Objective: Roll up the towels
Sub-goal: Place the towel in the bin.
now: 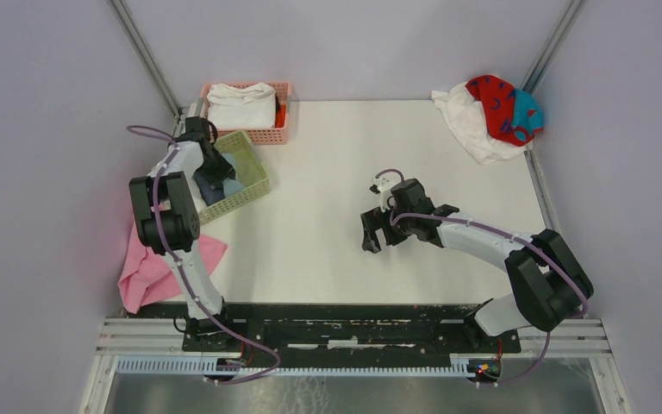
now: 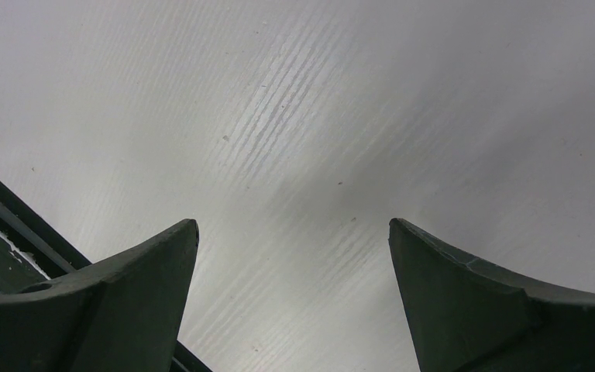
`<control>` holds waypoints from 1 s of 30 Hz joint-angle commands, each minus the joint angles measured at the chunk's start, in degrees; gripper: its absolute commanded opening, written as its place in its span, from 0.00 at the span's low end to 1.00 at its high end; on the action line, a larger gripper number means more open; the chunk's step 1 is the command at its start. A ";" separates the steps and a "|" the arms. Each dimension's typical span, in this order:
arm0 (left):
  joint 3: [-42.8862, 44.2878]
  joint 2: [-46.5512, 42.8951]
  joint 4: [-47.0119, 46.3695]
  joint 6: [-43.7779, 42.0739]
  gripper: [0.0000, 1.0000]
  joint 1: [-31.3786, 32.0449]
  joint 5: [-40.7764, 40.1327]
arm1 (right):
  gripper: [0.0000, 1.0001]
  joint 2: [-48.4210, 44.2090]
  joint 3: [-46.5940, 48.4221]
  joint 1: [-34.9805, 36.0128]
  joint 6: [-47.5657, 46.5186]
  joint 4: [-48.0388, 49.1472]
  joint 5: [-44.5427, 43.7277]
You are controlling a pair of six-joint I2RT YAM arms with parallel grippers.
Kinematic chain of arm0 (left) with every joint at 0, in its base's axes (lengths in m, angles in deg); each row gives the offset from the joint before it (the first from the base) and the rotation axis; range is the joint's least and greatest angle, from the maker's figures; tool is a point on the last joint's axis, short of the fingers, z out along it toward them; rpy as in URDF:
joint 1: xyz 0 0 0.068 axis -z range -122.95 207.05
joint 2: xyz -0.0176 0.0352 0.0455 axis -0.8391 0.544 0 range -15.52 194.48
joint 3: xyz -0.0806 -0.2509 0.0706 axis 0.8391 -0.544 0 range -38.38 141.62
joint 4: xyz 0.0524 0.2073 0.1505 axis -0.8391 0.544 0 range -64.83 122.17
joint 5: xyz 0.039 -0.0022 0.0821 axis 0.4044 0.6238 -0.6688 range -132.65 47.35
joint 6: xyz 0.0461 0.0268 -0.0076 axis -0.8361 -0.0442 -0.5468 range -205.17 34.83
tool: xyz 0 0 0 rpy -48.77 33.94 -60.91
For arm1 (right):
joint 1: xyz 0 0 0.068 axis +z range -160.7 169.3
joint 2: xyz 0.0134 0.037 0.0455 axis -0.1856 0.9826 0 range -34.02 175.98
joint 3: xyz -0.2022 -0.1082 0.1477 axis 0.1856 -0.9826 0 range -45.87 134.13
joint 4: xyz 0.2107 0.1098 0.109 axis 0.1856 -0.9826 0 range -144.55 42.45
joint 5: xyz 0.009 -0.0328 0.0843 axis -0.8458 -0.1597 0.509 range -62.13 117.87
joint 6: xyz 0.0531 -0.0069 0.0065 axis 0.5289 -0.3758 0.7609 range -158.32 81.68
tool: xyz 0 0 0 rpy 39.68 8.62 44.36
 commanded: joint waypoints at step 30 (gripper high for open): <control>5.64 -4.83 10.72 1.43 0.81 2.74 -13.68 | 1.00 -5.80 3.31 -0.19 -1.94 -4.01 -4.53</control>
